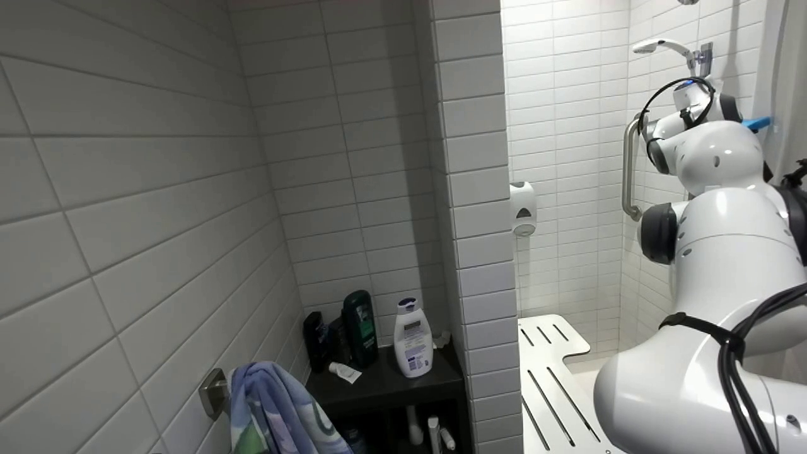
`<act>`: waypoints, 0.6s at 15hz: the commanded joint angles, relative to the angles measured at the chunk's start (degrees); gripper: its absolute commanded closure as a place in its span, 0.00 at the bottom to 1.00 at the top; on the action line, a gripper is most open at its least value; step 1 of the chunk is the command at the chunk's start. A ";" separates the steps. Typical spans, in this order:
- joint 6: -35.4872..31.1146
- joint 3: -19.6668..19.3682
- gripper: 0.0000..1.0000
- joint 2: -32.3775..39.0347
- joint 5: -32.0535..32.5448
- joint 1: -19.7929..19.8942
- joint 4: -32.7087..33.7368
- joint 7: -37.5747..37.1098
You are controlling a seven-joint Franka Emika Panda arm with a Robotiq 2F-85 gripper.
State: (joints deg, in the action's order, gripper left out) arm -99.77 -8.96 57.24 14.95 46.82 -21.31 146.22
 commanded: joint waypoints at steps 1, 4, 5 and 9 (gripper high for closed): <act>-3.31 11.74 0.00 -6.68 9.88 -1.99 -11.42 2.88; -5.56 24.65 0.00 -8.96 20.62 0.40 -17.39 3.30; -3.49 18.07 0.00 -3.62 15.71 -0.59 -8.50 3.09; -3.46 18.75 0.00 -3.91 16.86 -1.33 -9.53 2.53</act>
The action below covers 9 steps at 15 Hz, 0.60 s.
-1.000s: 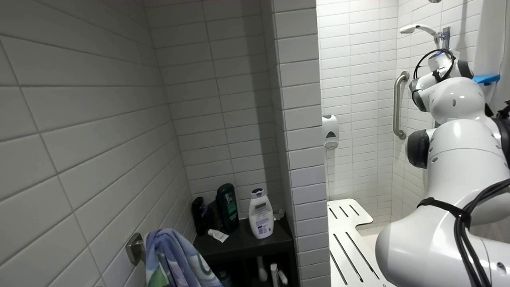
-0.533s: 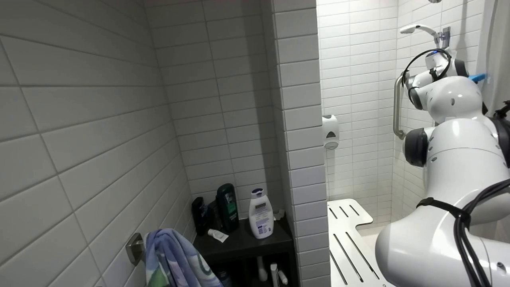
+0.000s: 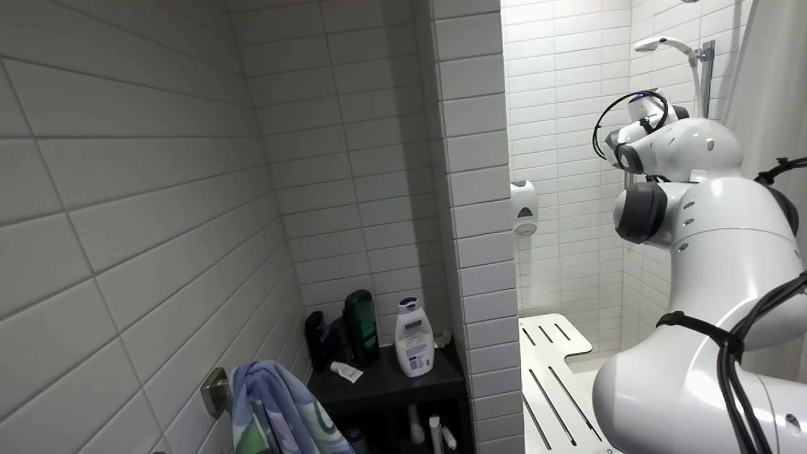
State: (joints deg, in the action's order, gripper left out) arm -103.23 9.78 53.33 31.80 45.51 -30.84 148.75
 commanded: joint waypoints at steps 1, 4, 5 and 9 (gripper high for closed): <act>-0.07 -0.12 0.00 0.08 -0.14 0.60 0.00 0.11; -0.12 -0.20 0.00 0.24 -0.27 1.36 0.03 0.21; -0.12 -0.20 0.00 0.25 -0.27 1.28 0.03 0.21; -0.49 0.58 0.00 -0.21 0.00 1.36 -0.90 0.21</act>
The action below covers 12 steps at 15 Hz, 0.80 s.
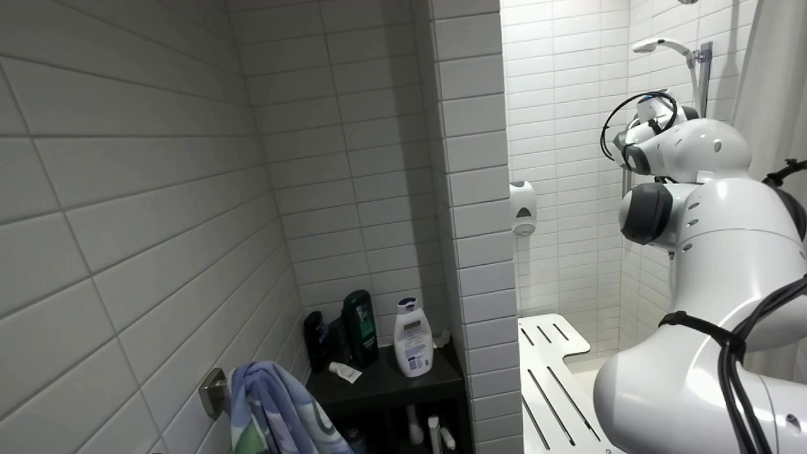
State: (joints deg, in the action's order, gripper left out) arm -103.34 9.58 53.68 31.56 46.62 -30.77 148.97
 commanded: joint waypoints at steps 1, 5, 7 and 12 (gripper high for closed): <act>-0.41 1.45 0.00 -0.96 0.34 0.38 -1.97 0.00; -0.76 8.86 0.00 -5.09 2.44 2.43 -11.09 0.05; -1.53 16.81 0.00 -7.43 4.57 5.40 -17.03 0.08; -0.23 39.69 0.00 -10.31 8.44 16.33 -29.46 0.07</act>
State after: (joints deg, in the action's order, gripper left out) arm -103.48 37.99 48.23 38.08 54.97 -48.89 149.04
